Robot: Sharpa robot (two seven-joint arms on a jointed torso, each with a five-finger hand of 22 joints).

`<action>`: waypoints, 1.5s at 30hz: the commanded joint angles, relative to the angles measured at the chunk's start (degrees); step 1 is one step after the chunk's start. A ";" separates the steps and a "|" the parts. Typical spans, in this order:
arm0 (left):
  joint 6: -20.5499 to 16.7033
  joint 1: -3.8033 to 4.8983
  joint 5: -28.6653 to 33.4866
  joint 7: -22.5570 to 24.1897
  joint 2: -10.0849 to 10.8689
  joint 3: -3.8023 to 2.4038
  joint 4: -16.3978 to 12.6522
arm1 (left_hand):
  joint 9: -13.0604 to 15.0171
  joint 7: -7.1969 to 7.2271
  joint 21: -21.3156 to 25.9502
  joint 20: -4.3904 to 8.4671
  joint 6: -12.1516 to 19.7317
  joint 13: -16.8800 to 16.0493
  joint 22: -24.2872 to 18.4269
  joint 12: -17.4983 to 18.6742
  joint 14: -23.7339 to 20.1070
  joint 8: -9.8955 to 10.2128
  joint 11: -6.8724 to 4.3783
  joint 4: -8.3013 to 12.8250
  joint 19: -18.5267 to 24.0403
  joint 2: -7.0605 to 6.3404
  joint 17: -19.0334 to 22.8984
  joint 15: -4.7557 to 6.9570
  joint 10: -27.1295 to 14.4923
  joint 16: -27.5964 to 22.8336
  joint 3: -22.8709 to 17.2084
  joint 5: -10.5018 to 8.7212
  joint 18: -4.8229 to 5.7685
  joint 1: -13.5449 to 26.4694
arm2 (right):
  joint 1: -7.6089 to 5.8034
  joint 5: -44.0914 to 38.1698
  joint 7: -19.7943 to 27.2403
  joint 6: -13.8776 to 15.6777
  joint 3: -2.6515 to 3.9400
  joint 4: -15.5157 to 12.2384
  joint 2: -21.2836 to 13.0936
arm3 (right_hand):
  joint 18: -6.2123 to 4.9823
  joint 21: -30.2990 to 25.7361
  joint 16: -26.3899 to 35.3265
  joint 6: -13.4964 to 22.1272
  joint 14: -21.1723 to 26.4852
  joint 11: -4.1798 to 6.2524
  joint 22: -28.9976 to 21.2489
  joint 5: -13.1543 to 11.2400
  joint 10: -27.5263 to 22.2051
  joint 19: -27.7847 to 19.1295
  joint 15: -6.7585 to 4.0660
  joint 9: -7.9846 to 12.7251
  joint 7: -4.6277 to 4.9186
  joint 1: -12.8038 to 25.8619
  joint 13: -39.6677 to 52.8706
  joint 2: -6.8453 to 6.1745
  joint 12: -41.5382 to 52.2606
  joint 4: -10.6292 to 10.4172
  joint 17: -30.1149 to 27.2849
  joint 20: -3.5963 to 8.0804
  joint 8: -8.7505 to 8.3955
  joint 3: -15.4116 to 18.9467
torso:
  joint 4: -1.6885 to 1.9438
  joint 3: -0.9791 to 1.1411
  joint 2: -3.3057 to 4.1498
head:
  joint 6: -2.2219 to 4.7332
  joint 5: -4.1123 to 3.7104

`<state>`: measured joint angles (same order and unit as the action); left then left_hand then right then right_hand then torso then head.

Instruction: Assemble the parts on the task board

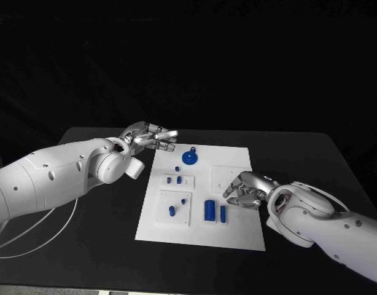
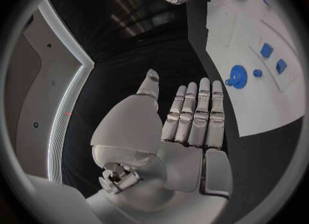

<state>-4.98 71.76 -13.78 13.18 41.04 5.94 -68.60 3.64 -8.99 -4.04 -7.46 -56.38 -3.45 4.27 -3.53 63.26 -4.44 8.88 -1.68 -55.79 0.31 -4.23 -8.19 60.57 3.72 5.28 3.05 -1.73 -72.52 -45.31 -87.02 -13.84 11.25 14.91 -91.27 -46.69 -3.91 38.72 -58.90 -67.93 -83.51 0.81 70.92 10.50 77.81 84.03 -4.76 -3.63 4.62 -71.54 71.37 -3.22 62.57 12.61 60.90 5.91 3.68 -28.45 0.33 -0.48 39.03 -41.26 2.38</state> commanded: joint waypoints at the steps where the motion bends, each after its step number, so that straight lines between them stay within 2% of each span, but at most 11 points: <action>1: 0.63 0.01 0.03 0.53 -0.23 -0.04 0.01 | 0.01 0.07 -0.20 0.06 -0.22 -0.09 -0.03 0.02 -0.34 -0.02 -0.08 -0.30 0.29 0.28 -0.01 -0.02 -0.30 -0.14 0.06 -0.09 -0.48 0.38 | 0.14 -4.84 2.63 -0.12 -0.60 0.07 0.08 | -0.51 0.02 -0.21 -0.69 0.13 -0.24 0.14 -0.18 -0.01 2.48 0.42 0.01 -0.07 0.44 -0.11 0.05 0.18 0.32 -0.11 -0.35 -0.11 0.12 | -0.01 -0.05 -0.01 | -0.16 0.12; 8: 0.65 0.00 0.02 0.48 -0.33 -0.04 0.06 | 0.01 0.07 -0.20 0.06 -0.22 -0.09 -0.03 0.02 -0.34 -0.02 -0.08 -0.30 0.29 0.28 -0.01 -0.02 -0.30 -0.14 0.06 -0.09 -0.48 0.38 | 0.18 -6.53 2.33 -1.31 -1.83 0.58 0.44 | -0.49 -0.23 -0.19 -1.28 0.15 -0.14 0.24 -0.64 -0.06 2.49 0.36 0.01 -0.23 0.54 -0.22 0.25 0.09 0.31 -0.19 -0.30 -0.10 0.40 | -0.01 -0.02 -0.01 | -0.23 0.15; 15: 0.71 -0.02 0.02 0.47 -0.37 -0.04 0.04 | 0.00 0.07 -0.20 0.06 -0.19 -0.09 -0.03 0.02 -0.33 0.00 -0.08 -0.20 0.29 0.40 -0.02 -0.02 -0.31 -0.13 0.06 -0.08 -0.48 0.32 | 0.19 -7.05 2.16 -1.19 -2.42 1.25 1.20 | -0.50 -0.25 -0.27 -1.24 0.14 -0.07 0.35 -0.62 -0.10 2.57 0.32 0.01 -0.26 0.61 -0.27 0.40 0.07 0.19 -0.14 -0.25 -0.12 0.57 | -0.02 0.00 0.01 | -0.17 0.14; 24: 0.79 -0.07 0.02 0.47 -0.43 -0.04 0.04 | 0.00 0.07 -0.20 0.06 -0.19 -0.09 -0.03 0.02 -0.33 0.00 -0.08 -0.20 0.29 0.40 -0.02 -0.02 -0.31 -0.13 0.06 -0.08 -0.48 0.32 | 0.27 -7.56 1.79 -0.43 -2.59 1.72 1.84 | -0.52 -0.31 -0.37 -1.29 0.15 -0.01 0.48 -0.93 -0.08 2.66 0.30 0.00 -0.30 0.66 -0.22 0.62 0.17 0.05 -0.08 -0.22 -0.09 0.35 | -0.04 0.02 0.01 | -0.16 0.19; 45: 0.90 -0.10 0.01 0.32 -0.31 -0.04 0.01 | 0.00 0.04 -0.20 0.05 -0.09 -0.09 -0.03 0.02 -0.35 0.02 -0.07 -0.14 0.30 0.52 -0.02 -0.03 -0.32 -0.13 0.13 -0.08 -0.49 0.38 | 0.74 -7.10 1.77 -0.82 -2.66 1.80 1.98 | -0.47 -0.31 -0.55 -2.46 0.14 0.19 0.74 -1.00 -0.01 2.74 0.20 -0.06 -0.61 0.71 -0.22 0.85 0.20 -0.01 0.05 -0.14 -0.06 0.33 | -0.05 0.01 0.01 | -0.24 0.20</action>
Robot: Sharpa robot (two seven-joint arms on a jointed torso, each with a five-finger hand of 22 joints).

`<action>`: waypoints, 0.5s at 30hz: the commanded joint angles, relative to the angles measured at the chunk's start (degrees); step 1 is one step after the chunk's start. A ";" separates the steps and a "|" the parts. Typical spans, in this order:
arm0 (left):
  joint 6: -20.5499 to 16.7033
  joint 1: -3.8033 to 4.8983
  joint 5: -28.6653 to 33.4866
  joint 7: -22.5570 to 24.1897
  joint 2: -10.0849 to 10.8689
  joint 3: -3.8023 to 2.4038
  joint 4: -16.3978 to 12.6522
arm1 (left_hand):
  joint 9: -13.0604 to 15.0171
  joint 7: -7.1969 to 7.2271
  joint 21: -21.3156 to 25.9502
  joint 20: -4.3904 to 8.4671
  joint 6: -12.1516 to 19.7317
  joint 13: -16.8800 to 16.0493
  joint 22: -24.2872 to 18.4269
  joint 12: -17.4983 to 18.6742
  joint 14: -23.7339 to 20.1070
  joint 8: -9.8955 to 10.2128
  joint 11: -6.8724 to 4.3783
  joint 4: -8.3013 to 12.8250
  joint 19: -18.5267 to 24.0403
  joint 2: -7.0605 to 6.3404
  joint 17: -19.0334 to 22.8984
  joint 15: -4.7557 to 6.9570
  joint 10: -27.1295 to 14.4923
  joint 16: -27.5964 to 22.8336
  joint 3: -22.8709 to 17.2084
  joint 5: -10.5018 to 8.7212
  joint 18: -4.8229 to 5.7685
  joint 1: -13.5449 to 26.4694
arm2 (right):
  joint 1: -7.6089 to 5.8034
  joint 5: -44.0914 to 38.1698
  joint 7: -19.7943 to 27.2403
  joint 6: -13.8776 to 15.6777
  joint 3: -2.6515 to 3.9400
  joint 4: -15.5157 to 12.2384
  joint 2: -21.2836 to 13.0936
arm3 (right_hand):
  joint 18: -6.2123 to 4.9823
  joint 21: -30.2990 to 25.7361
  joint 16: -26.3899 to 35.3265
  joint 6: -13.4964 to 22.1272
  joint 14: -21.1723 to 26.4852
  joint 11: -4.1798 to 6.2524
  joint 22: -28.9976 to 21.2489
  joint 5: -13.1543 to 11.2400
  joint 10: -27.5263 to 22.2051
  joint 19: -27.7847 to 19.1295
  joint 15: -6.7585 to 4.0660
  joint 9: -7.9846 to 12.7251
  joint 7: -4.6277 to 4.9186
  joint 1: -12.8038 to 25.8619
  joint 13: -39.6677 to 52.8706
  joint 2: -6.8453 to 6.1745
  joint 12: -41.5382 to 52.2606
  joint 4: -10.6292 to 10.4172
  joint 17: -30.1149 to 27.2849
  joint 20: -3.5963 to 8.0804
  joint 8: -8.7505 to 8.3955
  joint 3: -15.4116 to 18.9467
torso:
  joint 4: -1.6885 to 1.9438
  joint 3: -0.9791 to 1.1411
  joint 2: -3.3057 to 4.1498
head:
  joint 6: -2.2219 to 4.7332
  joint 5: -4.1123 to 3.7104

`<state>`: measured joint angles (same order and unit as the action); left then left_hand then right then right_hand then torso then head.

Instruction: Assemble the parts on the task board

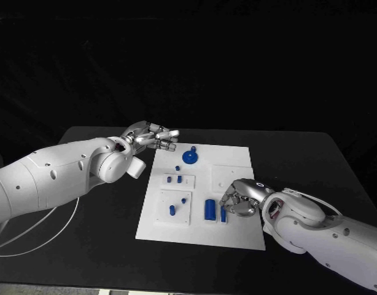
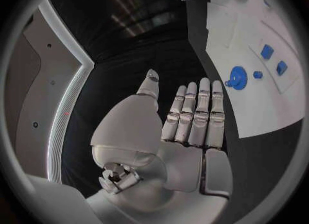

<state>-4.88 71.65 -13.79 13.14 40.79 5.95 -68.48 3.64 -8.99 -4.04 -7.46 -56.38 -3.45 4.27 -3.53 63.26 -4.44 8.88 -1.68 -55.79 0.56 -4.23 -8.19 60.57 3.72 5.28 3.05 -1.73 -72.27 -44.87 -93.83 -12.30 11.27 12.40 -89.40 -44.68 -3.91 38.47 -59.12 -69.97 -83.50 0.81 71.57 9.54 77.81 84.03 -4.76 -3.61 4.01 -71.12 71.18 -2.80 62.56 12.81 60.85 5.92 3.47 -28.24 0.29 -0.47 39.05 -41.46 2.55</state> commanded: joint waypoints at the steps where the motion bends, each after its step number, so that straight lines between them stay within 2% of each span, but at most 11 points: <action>1: 0.80 0.00 0.00 0.36 -0.05 -0.04 -0.11 | 0.00 0.04 -0.20 0.06 -0.09 -0.09 -0.03 0.02 -0.36 0.02 -0.07 -0.14 0.30 0.27 -0.03 -0.03 -0.32 -0.13 0.13 -0.08 -0.49 0.12 | 0.34 -0.27 0.22 -0.85 -0.15 -0.10 -0.03 | -0.45 -0.05 -0.38 -0.55 0.11 0.21 0.11 -0.12 0.04 2.74 0.19 -0.08 -0.03 0.28 0.01 0.46 0.27 -0.14 0.14 -0.14 0.14 0.11 | 0.00 -0.01 -0.01 | -0.04 0.03; 7: 0.79 0.00 -0.03 0.35 -0.02 -0.04 -0.13 | 0.00 0.04 -0.20 0.06 -0.09 -0.09 -0.03 0.02 -0.36 0.02 -0.07 -0.14 0.30 0.27 -0.03 -0.03 -0.32 -0.13 0.13 -0.08 -0.49 0.12 | 0.60 -0.59 -0.07 -0.17 -0.15 0.01 0.21 | -0.39 0.17 -0.45 -0.99 0.12 0.28 0.33 -1.36 0.06 2.74 0.20 -0.07 -0.11 0.13 -0.01 0.61 0.23 0.34 0.20 -0.13 0.13 -0.08 | 0.05 0.01 0.00 | 0.06 0.01; 15: 0.81 -0.01 -0.05 0.34 -0.05 -0.04 -0.13 | 0.00 0.00 -0.20 0.05 0.00 -0.09 -0.03 0.02 -0.37 0.00 -0.06 -0.10 0.30 0.28 -0.02 -0.03 -0.34 -0.13 0.19 -0.08 -0.49 0.13 | 1.08 -1.62 -0.12 0.05 -0.15 0.66 0.83 | -0.34 0.40 -0.53 -1.15 0.11 0.29 0.55 -1.81 0.08 2.76 0.24 -0.07 -0.14 0.12 -0.02 0.62 0.21 0.57 0.27 -0.16 0.14 -0.29 | 0.03 0.02 0.02 | -0.09 0.12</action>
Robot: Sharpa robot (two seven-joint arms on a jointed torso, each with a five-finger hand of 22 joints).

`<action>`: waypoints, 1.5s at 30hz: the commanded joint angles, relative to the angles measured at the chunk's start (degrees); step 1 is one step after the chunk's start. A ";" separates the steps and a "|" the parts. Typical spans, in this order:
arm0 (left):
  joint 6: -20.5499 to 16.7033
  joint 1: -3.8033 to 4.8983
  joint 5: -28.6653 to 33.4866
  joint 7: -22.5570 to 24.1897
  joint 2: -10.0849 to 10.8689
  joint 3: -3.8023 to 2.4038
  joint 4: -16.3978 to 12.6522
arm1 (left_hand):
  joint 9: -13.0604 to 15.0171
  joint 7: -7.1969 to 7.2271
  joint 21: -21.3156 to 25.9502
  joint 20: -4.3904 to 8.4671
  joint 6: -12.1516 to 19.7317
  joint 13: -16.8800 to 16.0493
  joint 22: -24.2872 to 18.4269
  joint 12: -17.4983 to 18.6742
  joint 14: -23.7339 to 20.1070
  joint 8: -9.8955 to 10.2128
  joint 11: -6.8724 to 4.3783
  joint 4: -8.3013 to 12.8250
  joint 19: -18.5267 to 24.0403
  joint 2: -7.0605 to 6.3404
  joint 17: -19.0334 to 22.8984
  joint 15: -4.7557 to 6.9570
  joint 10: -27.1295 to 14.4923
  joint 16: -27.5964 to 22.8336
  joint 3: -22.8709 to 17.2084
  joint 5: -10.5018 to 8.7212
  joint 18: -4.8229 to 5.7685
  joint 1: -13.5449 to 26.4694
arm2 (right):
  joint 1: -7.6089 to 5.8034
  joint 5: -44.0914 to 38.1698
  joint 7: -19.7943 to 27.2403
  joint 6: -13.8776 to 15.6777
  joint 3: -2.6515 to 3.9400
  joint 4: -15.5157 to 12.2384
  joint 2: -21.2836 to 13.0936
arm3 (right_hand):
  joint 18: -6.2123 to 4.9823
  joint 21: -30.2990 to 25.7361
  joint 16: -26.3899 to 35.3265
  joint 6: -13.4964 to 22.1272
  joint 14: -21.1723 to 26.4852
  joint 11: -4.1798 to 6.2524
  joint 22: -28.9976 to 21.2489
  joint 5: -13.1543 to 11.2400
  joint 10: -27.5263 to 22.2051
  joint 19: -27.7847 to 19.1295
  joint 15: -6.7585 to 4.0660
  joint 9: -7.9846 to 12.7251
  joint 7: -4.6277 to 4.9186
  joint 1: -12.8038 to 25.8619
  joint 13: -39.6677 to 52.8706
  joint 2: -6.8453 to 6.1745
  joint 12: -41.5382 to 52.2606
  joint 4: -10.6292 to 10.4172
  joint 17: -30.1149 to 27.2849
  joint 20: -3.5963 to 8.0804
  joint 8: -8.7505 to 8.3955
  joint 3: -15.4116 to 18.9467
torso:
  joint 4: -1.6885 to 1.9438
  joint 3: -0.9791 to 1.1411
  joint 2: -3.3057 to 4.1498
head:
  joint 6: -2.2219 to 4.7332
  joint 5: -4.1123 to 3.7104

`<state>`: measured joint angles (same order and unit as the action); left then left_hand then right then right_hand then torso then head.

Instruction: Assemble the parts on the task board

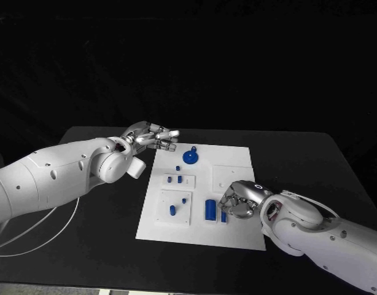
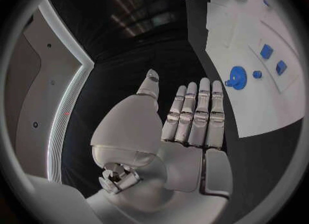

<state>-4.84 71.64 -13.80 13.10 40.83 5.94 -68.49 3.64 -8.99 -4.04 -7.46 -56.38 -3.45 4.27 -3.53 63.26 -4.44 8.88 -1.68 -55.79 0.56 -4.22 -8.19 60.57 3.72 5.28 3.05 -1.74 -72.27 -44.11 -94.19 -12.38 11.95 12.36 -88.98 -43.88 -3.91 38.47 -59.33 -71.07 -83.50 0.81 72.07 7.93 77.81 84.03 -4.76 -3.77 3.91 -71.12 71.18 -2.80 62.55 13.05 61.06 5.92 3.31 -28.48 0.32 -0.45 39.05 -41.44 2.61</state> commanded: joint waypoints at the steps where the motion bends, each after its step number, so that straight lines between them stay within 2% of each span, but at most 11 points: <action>1: 0.77 0.01 -0.04 0.37 -0.08 -0.04 -0.11 | -0.01 0.00 -0.20 0.05 0.00 -0.09 -0.03 0.02 -0.37 0.00 -0.06 -0.10 0.31 0.28 -0.02 -0.04 -0.34 -0.13 0.19 -0.08 -0.48 0.13 | 0.45 -1.33 0.04 -0.63 -0.11 0.30 0.09 | -0.32 0.43 -0.34 -0.14 0.12 0.30 0.17 -0.27 0.10 2.75 0.25 0.10 -0.04 0.16 -0.03 0.61 0.20 0.44 0.08 -0.17 0.28 -0.17 | -0.01 0.01 0.03 | -0.13 0.07; 12: 0.81 -0.02 -0.05 0.37 -0.10 -0.04 -0.07 | -0.01 0.00 -0.20 0.05 0.00 -0.09 -0.03 0.02 -0.37 0.00 -0.06 -0.10 0.31 0.28 -0.02 -0.04 -0.34 -0.13 0.19 -0.08 -0.48 0.13 | 0.91 -1.88 0.62 1.28 -0.11 0.58 0.23 | -0.31 0.46 -0.33 -0.18 0.12 0.30 0.28 -0.58 0.13 2.75 0.27 0.11 -0.04 0.16 0.00 0.63 0.23 0.50 0.09 -0.18 0.27 -0.27 | -0.05 -0.01 -0.02 | -0.10 0.07; 19: 0.82 -0.03 -0.06 0.38 -0.13 -0.04 -0.06 | -0.01 0.00 -0.20 0.05 0.00 -0.09 -0.03 0.02 -0.37 0.00 -0.06 -0.10 0.31 0.28 -0.02 -0.04 -0.34 -0.13 0.19 -0.08 -0.48 0.13 | 0.97 0.09 3.59 5.71 -0.11 0.62 0.15 | -0.35 0.52 -0.30 -0.09 0.14 0.28 0.41 -0.92 0.11 2.79 0.18 0.11 -0.03 0.19 -0.06 0.52 0.14 0.35 0.07 -0.11 0.26 -0.35 | -0.07 -0.04 -0.01 | -0.01 -0.01; 26: 0.87 -0.05 -0.07 0.38 -0.15 -0.04 -0.06 | -0.01 0.00 -0.20 0.05 0.00 -0.09 -0.03 0.02 -0.37 0.00 -0.06 -0.10 0.31 0.28 -0.02 -0.04 -0.34 -0.13 0.19 -0.08 -0.48 0.13 | 0.98 3.24 7.30 10.80 -0.11 0.61 0.00 | -0.41 0.18 -0.06 1.05 0.18 0.13 0.43 -1.45 0.08 2.80 0.13 0.14 0.13 0.07 -0.13 -0.05 0.00 -0.88 -0.06 -0.06 0.24 0.64 | 0.00 -0.06 -0.02 | 0.01 -0.09; 31: 0.86 -0.05 -0.07 0.37 -0.11 -0.04 -0.07 | -0.01 0.00 -0.20 0.05 0.00 -0.09 -0.03 0.02 -0.37 0.00 -0.06 -0.10 0.31 0.28 -0.02 -0.04 -0.34 -0.13 0.19 -0.08 -0.48 0.13 | 0.98 4.37 8.46 13.02 -0.10 0.54 -0.21 | -0.50 0.13 -0.03 1.88 0.16 0.06 0.45 -1.46 0.07 2.86 0.11 0.17 0.20 -0.17 -0.11 -0.51 0.00 -2.08 -0.02 -0.05 0.23 2.34 | 0.00 -0.07 -0.01 | 0.05 -0.09; 34: 0.86 -0.05 -0.07 0.37 -0.08 -0.05 -0.09 | -0.01 0.00 -0.20 0.05 0.00 -0.09 -0.03 0.02 -0.37 0.00 -0.06 -0.10 0.31 0.28 -0.02 -0.04 -0.34 -0.13 0.19 -0.08 -0.48 0.13 | 0.98 4.57 8.21 13.26 -0.10 0.51 -0.56 | -0.56 -0.03 0.06 2.05 0.16 0.17 0.36 -0.27 0.00 2.87 0.08 0.16 0.10 -0.16 -0.19 -0.93 -0.16 -3.34 -0.06 -0.03 0.25 3.38 | 0.03 -0.06 -0.01 | 0.03 -0.04; 40: 0.85 -0.06 -0.07 0.37 0.03 -0.05 -0.12 | -0.01 0.00 -0.20 0.05 0.00 -0.09 -0.03 0.02 -0.37 0.00 -0.06 -0.10 0.31 0.28 -0.02 -0.04 -0.34 -0.13 0.19 -0.08 -0.48 0.13 | 1.04 4.40 7.24 11.58 -0.10 0.68 -1.17 | -0.53 -0.01 -0.03 1.98 0.11 0.29 0.31 -0.78 0.04 2.88 0.05 0.16 -0.12 0.08 -0.12 -0.80 -0.12 -5.08 0.05 -0.01 0.24 4.01 | -0.08 -0.07 -0.02 | -0.09 0.10; 45: 0.87 -0.06 -0.07 0.40 0.03 -0.05 -0.14 | 0.00 -0.01 -0.21 0.04 0.05 -0.09 -0.03 0.02 -0.39 -0.05 -0.06 -0.15 0.32 0.42 -0.02 -0.04 -0.37 -0.13 0.20 -0.07 -0.49 0.20 | 1.14 3.98 6.16 9.15 -0.10 0.77 -1.46 | -0.47 0.09 -0.07 2.05 0.10 0.43 0.27 -2.12 0.08 2.91 0.00 0.14 -0.32 0.61 -0.04 -0.66 -0.09 -6.88 0.09 0.05 0.26 3.71 | -0.05 -0.03 -0.03 | -0.10 0.06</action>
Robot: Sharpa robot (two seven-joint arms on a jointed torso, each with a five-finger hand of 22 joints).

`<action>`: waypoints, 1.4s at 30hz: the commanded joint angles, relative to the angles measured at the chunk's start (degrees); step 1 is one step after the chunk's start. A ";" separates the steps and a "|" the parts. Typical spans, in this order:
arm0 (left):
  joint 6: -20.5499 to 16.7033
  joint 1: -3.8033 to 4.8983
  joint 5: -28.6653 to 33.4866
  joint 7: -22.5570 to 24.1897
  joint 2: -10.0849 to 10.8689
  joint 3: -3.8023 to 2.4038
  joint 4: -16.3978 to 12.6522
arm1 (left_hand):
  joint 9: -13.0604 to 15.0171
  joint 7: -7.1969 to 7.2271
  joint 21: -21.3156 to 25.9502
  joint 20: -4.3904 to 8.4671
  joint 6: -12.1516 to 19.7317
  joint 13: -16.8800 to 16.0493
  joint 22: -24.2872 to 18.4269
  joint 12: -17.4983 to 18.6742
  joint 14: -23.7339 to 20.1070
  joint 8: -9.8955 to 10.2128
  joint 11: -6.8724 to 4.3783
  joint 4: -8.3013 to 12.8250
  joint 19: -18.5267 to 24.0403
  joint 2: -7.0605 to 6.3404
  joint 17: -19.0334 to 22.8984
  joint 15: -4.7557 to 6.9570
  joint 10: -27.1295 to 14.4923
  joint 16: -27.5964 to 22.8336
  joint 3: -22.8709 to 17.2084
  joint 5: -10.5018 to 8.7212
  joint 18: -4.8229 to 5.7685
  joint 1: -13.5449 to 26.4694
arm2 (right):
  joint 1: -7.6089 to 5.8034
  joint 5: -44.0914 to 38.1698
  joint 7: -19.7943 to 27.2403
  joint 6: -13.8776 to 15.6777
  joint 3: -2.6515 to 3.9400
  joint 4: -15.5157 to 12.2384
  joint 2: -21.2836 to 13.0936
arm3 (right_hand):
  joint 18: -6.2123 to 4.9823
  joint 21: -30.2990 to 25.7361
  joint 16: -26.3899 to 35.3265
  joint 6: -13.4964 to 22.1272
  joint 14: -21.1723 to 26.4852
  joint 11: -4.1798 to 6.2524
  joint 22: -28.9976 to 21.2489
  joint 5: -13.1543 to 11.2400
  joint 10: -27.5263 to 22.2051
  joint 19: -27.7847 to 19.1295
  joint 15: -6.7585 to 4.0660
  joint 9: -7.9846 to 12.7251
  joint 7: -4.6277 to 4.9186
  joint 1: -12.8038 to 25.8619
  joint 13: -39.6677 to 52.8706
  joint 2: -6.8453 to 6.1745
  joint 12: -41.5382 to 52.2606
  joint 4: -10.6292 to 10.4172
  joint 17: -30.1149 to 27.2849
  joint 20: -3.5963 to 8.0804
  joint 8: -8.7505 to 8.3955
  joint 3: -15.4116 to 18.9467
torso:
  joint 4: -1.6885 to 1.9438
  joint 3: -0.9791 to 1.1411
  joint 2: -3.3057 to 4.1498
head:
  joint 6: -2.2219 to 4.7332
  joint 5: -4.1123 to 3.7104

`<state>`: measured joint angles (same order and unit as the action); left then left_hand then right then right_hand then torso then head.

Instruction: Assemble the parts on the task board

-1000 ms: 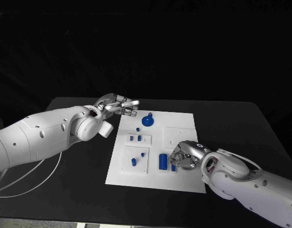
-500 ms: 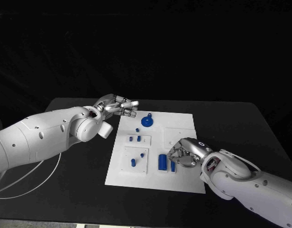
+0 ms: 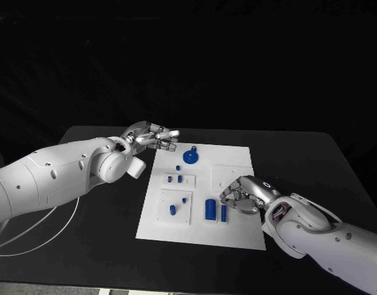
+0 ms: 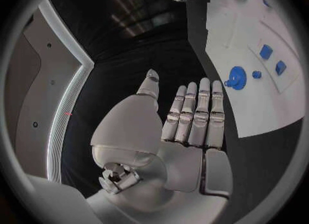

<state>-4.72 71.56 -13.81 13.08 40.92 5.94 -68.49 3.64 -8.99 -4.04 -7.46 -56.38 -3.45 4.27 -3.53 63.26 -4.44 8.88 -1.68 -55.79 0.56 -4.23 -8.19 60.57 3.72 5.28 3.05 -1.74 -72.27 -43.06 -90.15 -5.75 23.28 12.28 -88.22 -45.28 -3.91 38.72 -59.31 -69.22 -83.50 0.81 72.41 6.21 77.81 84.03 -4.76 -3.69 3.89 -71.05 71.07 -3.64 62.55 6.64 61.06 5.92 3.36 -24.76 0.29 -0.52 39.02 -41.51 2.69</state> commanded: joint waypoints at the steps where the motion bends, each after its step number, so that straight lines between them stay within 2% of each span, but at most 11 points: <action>1: 0.76 0.01 -0.05 0.43 -0.06 -0.04 -0.15 | 0.00 -0.01 -0.21 0.04 0.05 -0.09 -0.03 0.02 -0.39 -0.05 -0.06 -0.15 0.31 0.42 -0.02 -0.04 -0.37 -0.13 0.20 -0.07 -0.49 0.20 | 0.11 -0.16 -0.67 -2.72 -0.01 0.01 -0.11 | -0.46 -0.20 -0.07 0.20 0.11 0.44 -0.11 -0.70 0.08 2.90 -0.01 0.05 -0.31 0.51 0.07 0.13 -0.11 -0.73 0.08 0.06 0.22 -0.02 | -0.01 0.04 -0.01 | -0.03 -0.02; 4: 0.76 0.01 -0.05 0.44 -0.05 -0.04 -0.17 | 0.00 -0.01 -0.21 0.04 0.05 -0.09 -0.03 0.02 -0.39 -0.05 -0.06 -0.15 0.31 0.42 -0.02 -0.04 -0.37 -0.13 0.20 -0.07 -0.49 0.20 | 0.15 -0.35 -1.05 -3.93 -0.01 0.03 -0.23 | -0.44 -0.18 -0.08 0.34 0.10 0.42 -0.15 -1.15 0.11 2.90 -0.02 0.06 -0.34 0.62 0.13 -0.05 -0.07 -1.45 0.09 0.08 0.21 0.12 | -0.03 0.05 -0.01 | -0.06 -0.01; 8: 0.73 0.00 -0.05 0.43 -0.03 -0.04 -0.16 | 0.00 -0.01 -0.21 0.04 0.05 -0.09 -0.03 0.02 -0.39 -0.05 -0.06 -0.15 0.31 0.42 -0.02 -0.04 -0.37 -0.13 0.20 -0.07 -0.49 0.20 | 0.26 -0.50 -1.28 -5.00 -0.01 0.08 -0.38 | -0.42 -0.22 -0.11 0.42 0.09 0.49 -0.23 0.34 0.09 2.89 -0.06 0.06 -0.44 1.27 0.12 -0.50 -0.15 -2.71 0.13 0.11 0.21 0.60 | -0.04 0.03 0.00 | -0.09 -0.02; 19: 0.73 0.00 -0.06 0.41 -0.02 -0.04 -0.15 | 0.00 -0.01 -0.21 0.04 0.05 -0.09 -0.03 0.02 -0.39 -0.05 -0.06 -0.15 0.31 0.42 -0.02 -0.04 -0.37 -0.13 0.20 -0.07 -0.49 0.20 | 0.37 -0.74 -1.45 -6.06 -0.01 0.16 -0.58 | -0.38 -0.17 -0.06 -0.29 0.11 0.64 -0.29 0.39 0.11 2.90 -0.11 0.01 -0.64 0.70 0.18 -0.31 -0.13 -2.63 0.11 0.15 0.26 0.42 | 0.03 0.01 0.00 | -0.19 0.00; 24: 0.77 0.00 -0.06 0.42 -0.01 -0.04 -0.15 | 0.00 -0.01 -0.21 0.04 0.05 -0.09 -0.03 0.02 -0.39 -0.05 -0.06 -0.15 0.31 0.42 -0.02 -0.04 -0.37 -0.13 0.20 -0.07 -0.49 0.20 | 0.45 -0.97 -1.52 -6.22 -0.01 0.23 -0.62 | -0.32 -0.03 -0.10 -0.58 0.11 0.61 -0.25 0.27 0.11 2.89 -0.14 0.01 -0.57 0.07 0.23 0.17 -0.13 -1.55 0.16 0.20 0.24 -0.24 | 0.02 0.00 0.00 | -0.27 -0.18; 32: 0.78 0.00 -0.06 0.40 -0.01 -0.04 -0.15 | 0.00 0.00 -0.21 0.03 0.02 -0.09 -0.03 0.02 -0.40 -0.06 -0.04 -0.17 0.33 0.58 -0.03 -0.05 -0.40 -0.14 0.28 -0.06 -0.50 0.21 | 0.56 -1.80 -1.79 -6.55 -0.01 0.70 -0.40 | -0.46 -0.05 -0.09 -0.72 0.13 0.38 -0.15 -0.54 0.04 2.83 -0.01 0.00 -0.07 0.30 0.27 1.39 -0.21 2.84 0.22 0.09 0.24 -3.85 | 0.02 0.04 0.01 | -0.29 -0.14; 42: 0.81 -0.01 -0.08 0.39 -0.02 -0.04 -0.12 | 0.00 0.00 -0.21 0.03 0.02 -0.09 -0.03 0.02 -0.40 -0.06 -0.04 -0.17 0.33 0.58 -0.03 -0.05 -0.40 -0.14 0.28 -0.06 -0.50 0.21 | 0.75 -2.35 -1.67 -6.82 -0.01 1.11 0.09 | -0.46 0.06 -0.18 -1.08 0.11 0.39 0.01 -1.12 0.17 2.84 0.06 -0.02 -0.07 0.20 0.41 1.57 0.00 3.78 0.30 0.01 0.26 -4.74 | 0.01 0.05 0.02 | -0.40 -0.37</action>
<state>-4.66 71.54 -13.82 13.06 40.96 5.94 -68.51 3.64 -8.99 -4.04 -7.46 -56.38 -3.45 4.27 -3.54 63.26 -4.44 8.88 -1.68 -55.79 0.56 -4.23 -8.19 60.57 3.72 5.28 3.05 -1.74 -72.27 -42.62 -91.37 -7.13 18.21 12.44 -87.26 -45.27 -3.91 38.72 -59.31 -69.82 -83.50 1.03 72.36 5.32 78.02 84.03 -4.76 -3.71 3.73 -70.90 71.41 -2.56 62.55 10.05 61.29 5.92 3.33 -29.42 0.29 -0.48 39.02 -41.84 2.32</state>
